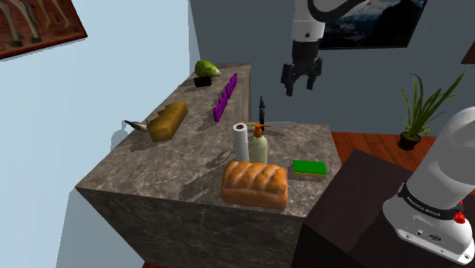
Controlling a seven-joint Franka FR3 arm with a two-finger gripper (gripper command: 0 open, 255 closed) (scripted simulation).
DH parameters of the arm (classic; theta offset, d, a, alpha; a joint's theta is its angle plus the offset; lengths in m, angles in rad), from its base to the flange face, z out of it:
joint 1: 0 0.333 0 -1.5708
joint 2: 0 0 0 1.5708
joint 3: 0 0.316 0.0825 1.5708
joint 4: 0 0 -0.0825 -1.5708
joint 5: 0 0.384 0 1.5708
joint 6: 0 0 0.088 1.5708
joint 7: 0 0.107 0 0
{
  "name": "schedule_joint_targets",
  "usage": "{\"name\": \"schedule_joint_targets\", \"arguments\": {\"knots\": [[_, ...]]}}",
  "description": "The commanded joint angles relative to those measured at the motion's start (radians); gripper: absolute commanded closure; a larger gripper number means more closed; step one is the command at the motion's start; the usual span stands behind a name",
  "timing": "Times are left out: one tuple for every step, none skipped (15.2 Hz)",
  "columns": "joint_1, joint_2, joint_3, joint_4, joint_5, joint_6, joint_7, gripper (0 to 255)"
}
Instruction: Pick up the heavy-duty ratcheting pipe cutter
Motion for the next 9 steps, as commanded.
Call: {"name": "schedule_joint_targets", "arguments": {"knots": [[-0.013, 0.070, 0.021, 0.027, -0.010, 0.047, 0.081, 0], [-0.021, 0.109, 0.028, 0.051, -0.018, 0.063, 0.118, 0], [-0.027, 0.147, 0.035, 0.075, -0.028, 0.077, 0.155, 0], [-0.034, 0.185, 0.040, 0.101, -0.038, 0.091, 0.192, 0], [-0.039, 0.224, 0.044, 0.128, -0.049, 0.102, 0.229, 0], [-0.044, 0.262, 0.047, 0.156, -0.061, 0.112, 0.266, 0], [-0.049, 0.300, 0.049, 0.185, -0.073, 0.121, 0.302, 0], [-0.053, 0.338, 0.049, 0.215, -0.085, 0.129, 0.338, 0], [-0.056, 0.376, 0.048, 0.246, -0.098, 0.135, 0.373, 0]]}}
